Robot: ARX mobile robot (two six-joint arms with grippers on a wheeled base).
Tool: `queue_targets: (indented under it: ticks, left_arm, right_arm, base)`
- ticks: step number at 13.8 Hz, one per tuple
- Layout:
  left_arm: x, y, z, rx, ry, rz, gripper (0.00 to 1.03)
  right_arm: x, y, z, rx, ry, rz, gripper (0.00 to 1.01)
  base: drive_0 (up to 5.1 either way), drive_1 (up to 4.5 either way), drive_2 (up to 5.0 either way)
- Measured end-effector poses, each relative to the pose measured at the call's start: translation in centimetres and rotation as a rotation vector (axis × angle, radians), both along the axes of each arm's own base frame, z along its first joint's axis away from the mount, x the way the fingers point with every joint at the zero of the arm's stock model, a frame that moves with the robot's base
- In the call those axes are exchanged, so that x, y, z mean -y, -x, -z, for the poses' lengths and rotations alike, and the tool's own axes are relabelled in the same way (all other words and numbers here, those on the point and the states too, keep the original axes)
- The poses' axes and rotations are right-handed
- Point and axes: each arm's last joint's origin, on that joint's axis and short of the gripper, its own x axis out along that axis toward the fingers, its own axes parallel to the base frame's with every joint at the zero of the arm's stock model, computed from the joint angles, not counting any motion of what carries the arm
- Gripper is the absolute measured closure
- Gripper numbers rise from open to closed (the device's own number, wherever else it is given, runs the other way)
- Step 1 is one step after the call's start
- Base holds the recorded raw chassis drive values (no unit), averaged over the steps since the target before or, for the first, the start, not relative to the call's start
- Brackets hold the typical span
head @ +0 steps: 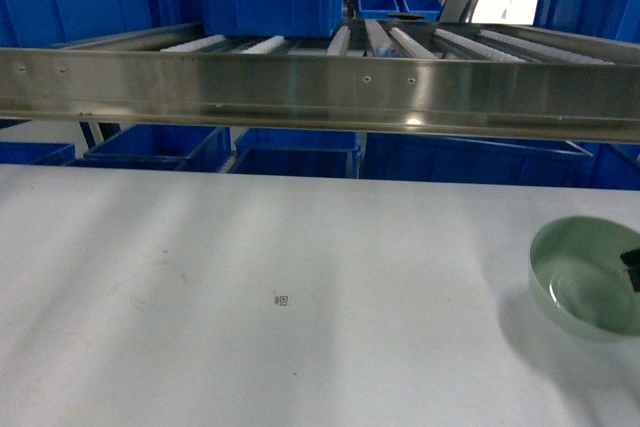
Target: Place green bowl on second shelf with right arm
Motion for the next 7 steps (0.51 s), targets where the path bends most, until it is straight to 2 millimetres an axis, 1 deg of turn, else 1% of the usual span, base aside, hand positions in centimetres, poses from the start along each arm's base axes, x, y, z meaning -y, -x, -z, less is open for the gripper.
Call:
queue_targets:
  ticks: [2,4,6,7]
  left_arm:
    - [0.0,0.0,0.0,0.000,0.000,0.000,0.05]
    - [0.0,0.0,0.0,0.000,0.000,0.000,0.05]
    - [0.0,0.0,0.0,0.000,0.000,0.000,0.05]
    - [0.0,0.0,0.0,0.000,0.000,0.000,0.05]
  right_arm:
    - [-0.2,0.6,-3.9,0.134,-0.049,0.016,0.99]
    - [-0.5,1.8,-8.1,0.271,-0.096,0.032,0.99]
    - [-0.9,3.1,-11.6,0.374,-0.153,0.041,0.99]
    - [-1.0,4.0,-13.7,0.436,-0.173,0.042,0.99]
  base:
    - [0.0,0.00,0.0]
    - [0.0,0.00,0.0]
    - [0.0,0.00,0.0]
    - [0.0,0.00,0.0]
